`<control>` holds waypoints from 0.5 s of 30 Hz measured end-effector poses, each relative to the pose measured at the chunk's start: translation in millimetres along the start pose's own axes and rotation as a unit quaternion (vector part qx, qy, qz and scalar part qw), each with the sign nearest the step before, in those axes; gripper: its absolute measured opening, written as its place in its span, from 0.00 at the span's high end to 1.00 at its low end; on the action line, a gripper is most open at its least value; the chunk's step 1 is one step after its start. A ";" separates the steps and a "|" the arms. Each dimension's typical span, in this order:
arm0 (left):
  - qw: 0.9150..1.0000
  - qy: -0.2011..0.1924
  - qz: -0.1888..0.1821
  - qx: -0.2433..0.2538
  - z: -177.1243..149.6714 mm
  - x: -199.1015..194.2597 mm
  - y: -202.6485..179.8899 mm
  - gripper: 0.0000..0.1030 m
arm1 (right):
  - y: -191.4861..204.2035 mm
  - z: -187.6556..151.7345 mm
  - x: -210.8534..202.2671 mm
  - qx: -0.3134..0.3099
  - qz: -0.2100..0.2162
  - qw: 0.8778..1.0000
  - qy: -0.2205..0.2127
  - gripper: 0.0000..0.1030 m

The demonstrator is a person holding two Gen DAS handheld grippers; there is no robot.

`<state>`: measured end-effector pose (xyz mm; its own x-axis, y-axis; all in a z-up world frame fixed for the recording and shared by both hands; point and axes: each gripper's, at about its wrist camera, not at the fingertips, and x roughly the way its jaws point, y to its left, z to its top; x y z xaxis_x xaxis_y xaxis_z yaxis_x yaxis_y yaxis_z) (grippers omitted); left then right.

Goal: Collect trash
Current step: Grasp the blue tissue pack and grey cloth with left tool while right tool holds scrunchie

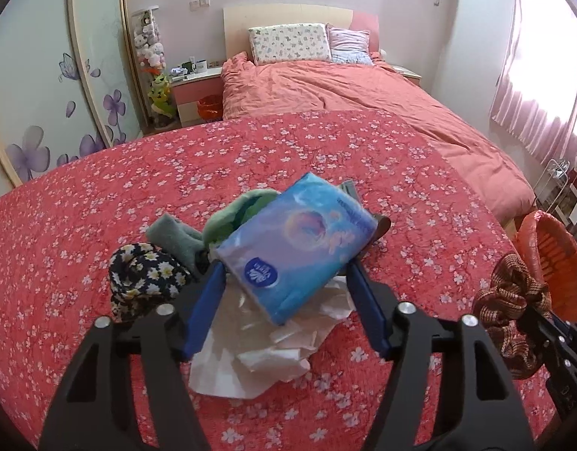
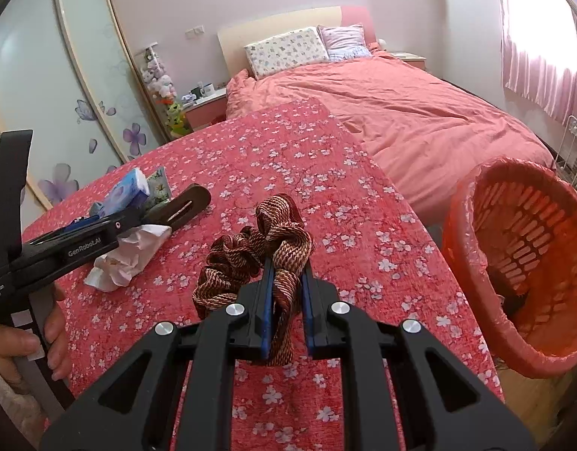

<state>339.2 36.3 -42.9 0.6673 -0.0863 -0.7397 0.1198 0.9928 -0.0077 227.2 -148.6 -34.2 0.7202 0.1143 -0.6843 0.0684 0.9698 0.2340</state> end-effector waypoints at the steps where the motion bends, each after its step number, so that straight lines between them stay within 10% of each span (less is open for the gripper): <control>1: 1.000 0.002 -0.004 -0.003 0.2 0.9 0.5 0.46 | -1.1 -0.2 0.0 0.001 0.001 1.000 0.001 0.87; 8: 0.999 0.005 -0.027 -0.020 -2.9 3.5 6.8 0.64 | -4.6 -1.9 0.8 0.003 0.001 1.000 0.006 0.87; 12: 0.999 -0.008 -0.035 -0.035 -3.4 -1.4 11.3 0.36 | -7.1 -2.3 1.5 0.006 0.001 1.000 0.009 0.87; 15: 0.999 -0.022 -0.034 -0.035 0.7 -7.0 11.8 0.35 | -8.4 -2.5 1.9 0.007 0.000 1.000 0.009 0.87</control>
<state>336.4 48.6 -37.3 0.6914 -0.1566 -0.7053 0.1161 0.9876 -0.1055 226.2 -156.0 -39.3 0.7075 0.1192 -0.6966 0.0773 0.9667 0.2440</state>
